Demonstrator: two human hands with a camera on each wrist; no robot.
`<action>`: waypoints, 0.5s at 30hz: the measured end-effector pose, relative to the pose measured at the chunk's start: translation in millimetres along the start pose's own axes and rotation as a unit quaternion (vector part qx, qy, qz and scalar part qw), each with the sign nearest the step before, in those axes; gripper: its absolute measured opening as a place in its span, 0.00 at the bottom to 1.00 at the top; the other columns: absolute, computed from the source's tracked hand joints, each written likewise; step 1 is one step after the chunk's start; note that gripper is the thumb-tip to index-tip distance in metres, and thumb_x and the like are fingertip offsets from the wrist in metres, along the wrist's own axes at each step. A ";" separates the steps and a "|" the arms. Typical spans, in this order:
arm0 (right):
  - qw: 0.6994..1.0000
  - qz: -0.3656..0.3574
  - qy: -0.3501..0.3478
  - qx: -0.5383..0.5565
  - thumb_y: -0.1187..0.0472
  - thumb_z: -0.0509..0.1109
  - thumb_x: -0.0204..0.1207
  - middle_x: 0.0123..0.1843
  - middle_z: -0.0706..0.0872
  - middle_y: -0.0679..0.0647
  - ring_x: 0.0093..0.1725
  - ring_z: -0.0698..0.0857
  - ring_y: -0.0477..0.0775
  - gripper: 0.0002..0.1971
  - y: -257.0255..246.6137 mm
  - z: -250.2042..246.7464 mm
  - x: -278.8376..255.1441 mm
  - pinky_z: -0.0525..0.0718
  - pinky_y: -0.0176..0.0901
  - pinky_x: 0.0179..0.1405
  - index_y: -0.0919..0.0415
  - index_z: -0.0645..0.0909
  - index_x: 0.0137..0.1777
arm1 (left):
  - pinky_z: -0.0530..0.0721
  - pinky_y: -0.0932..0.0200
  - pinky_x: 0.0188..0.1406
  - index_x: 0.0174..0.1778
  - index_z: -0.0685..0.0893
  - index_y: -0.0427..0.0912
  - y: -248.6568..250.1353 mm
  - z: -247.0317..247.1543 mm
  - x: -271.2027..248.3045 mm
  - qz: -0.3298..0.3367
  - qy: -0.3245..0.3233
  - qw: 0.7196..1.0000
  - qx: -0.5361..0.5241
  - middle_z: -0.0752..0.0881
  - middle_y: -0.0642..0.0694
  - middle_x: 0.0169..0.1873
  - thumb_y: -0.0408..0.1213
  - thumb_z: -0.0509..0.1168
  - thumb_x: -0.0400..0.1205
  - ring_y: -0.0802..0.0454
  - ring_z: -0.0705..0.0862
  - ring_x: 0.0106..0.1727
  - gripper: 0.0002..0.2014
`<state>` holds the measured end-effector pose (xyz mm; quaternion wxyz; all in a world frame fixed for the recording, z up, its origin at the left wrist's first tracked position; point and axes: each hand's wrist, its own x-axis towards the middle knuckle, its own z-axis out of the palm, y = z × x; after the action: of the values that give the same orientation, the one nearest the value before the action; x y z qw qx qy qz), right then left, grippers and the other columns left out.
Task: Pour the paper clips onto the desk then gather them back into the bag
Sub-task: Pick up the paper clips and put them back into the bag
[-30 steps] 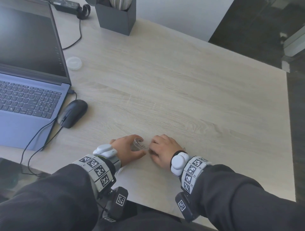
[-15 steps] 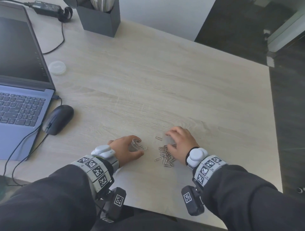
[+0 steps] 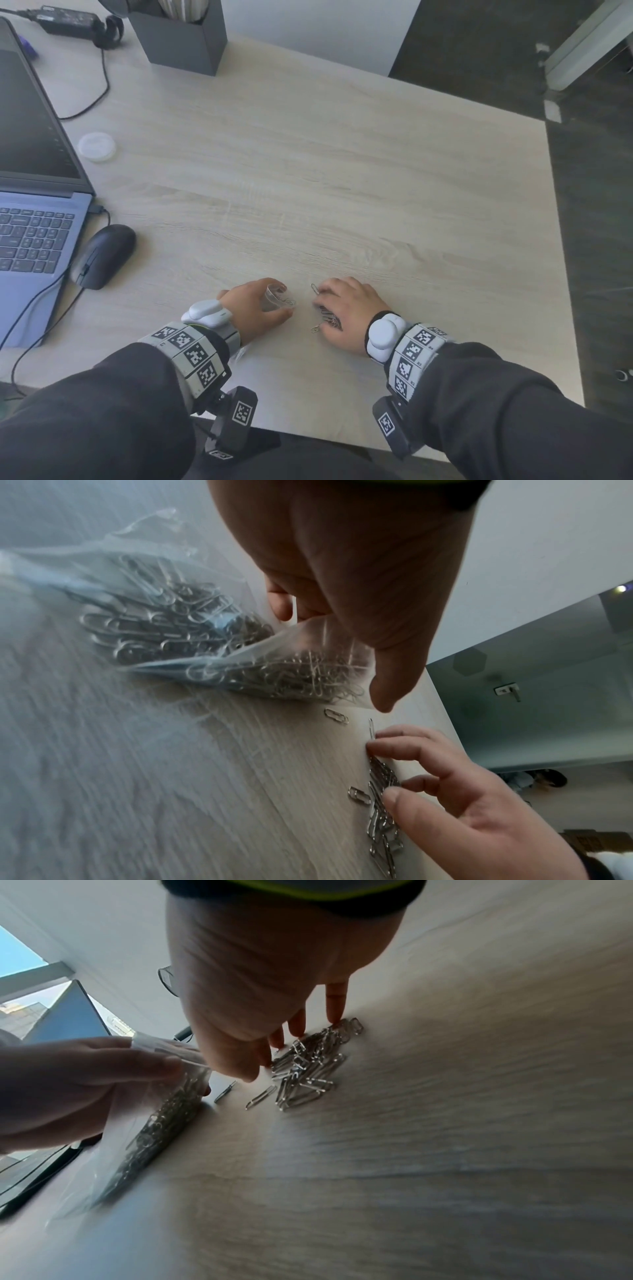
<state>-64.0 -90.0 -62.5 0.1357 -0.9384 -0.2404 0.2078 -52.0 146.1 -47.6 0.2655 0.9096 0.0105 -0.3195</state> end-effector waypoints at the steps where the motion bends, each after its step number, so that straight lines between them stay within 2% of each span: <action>1: 1.000 -0.009 0.010 0.010 0.49 0.66 0.69 0.63 0.79 0.44 0.60 0.75 0.55 0.16 -1.1 -0.1 1.5 0.78 0.55 0.57 0.48 0.81 0.57 | 0.74 0.51 0.71 0.65 0.80 0.63 0.6 -1.6 -2.0 -0.001 0.003 1.000 -0.005 0.87 0.60 0.61 0.66 0.67 0.71 0.54 0.84 0.65 0.27; 3: 0.999 -0.012 0.023 0.026 0.52 0.66 0.69 0.57 0.81 0.44 0.55 0.77 0.55 0.12 -2.9 -1.4 5.6 0.80 0.56 0.53 0.50 0.82 0.51 | 0.74 0.51 0.72 0.66 0.80 0.62 -0.9 -2.9 -4.2 -0.002 0.010 1.000 -0.014 0.87 0.59 0.62 0.63 0.69 0.74 0.53 0.84 0.65 0.25; 8: 0.999 -0.014 0.012 0.038 0.52 0.66 0.69 0.62 0.80 0.46 0.61 0.77 0.58 0.21 -12.3 -3.6 18.8 0.79 0.56 0.56 0.50 0.79 0.64 | 0.74 0.52 0.71 0.67 0.81 0.61 -5.4 -4.8 -8.2 -0.009 0.029 0.999 -0.023 0.87 0.58 0.62 0.58 0.71 0.77 0.53 0.84 0.65 0.22; 10: 0.999 -0.031 0.001 0.032 0.54 0.67 0.70 0.62 0.80 0.47 0.61 0.76 0.59 0.21 -20.3 -0.5 25.4 0.79 0.55 0.55 0.50 0.80 0.64 | 0.75 0.52 0.70 0.66 0.81 0.60 -9.3 -5.1 -11.0 -0.019 0.033 0.999 -0.028 0.88 0.57 0.61 0.58 0.71 0.76 0.53 0.84 0.64 0.23; 13: 0.997 -0.064 0.014 0.028 0.56 0.69 0.71 0.56 0.81 0.50 0.54 0.78 0.61 0.12 -30.2 4.3 33.8 0.80 0.54 0.46 0.50 0.84 0.54 | 0.75 0.54 0.67 0.65 0.81 0.62 -15.5 -4.8 -14.6 -0.029 0.034 0.998 -0.033 0.88 0.58 0.59 0.63 0.68 0.71 0.53 0.84 0.63 0.26; 15: 0.996 -0.085 0.027 0.031 0.58 0.71 0.71 0.50 0.82 0.52 0.47 0.79 0.63 0.05 -35.0 6.6 36.9 0.81 0.54 0.38 0.52 0.86 0.46 | 0.75 0.55 0.67 0.65 0.81 0.62 -18.2 -4.1 -16.1 -0.030 0.042 0.998 -0.035 0.88 0.59 0.58 0.62 0.69 0.73 0.53 0.84 0.63 0.24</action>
<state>-51.3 -40.5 -67.9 0.1881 -0.9154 -0.3087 0.1772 -65.9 166.3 -44.1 0.2866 0.9116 0.0597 -0.2886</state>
